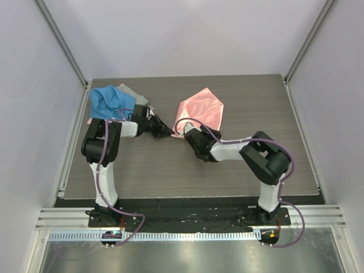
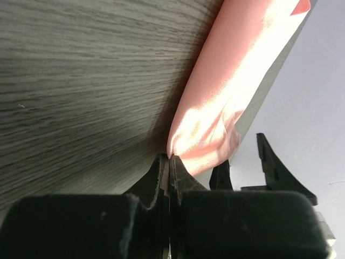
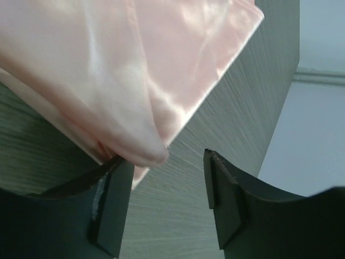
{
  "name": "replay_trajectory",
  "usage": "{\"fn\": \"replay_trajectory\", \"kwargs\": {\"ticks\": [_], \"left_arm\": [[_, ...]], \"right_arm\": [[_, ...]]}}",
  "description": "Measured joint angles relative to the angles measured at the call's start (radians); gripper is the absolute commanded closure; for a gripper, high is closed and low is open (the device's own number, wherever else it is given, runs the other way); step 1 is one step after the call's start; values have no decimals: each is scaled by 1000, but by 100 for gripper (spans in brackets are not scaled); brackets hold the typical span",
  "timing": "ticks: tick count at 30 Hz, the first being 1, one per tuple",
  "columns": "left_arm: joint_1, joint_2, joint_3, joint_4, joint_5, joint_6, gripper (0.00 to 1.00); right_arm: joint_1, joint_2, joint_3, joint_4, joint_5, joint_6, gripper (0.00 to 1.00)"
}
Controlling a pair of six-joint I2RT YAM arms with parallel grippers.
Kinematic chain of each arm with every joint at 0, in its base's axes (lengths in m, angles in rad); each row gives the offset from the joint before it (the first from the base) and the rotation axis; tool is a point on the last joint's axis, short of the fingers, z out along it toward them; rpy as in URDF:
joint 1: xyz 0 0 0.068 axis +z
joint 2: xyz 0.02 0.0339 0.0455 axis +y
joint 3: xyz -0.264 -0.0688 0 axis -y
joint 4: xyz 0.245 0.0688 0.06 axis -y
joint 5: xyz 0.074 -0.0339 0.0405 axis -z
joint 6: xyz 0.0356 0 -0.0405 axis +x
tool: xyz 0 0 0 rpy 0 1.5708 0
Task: Fold the napkin, place the utensils inside, and roll it up
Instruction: Roll the napkin with the utensil
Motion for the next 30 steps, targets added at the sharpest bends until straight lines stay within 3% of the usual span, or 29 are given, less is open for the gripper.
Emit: {"fn": "replay_trajectory", "kwargs": {"ticks": [14,20,24,30], "left_arm": [[0,0,4,-12,0,4,100],[1,0,4,-13,5,0,100],[2,-6,4,-13,16,-12,100],[6,-16,4,-6,41,-31,100]], "right_arm": [[-101,-308,-150,-171,77,166,26],[-96,-461,-93,-196,-30,245,22],[-44,-399,24,-125,-105,248,23],[67,-116,189,6,-206,209,23]]}}
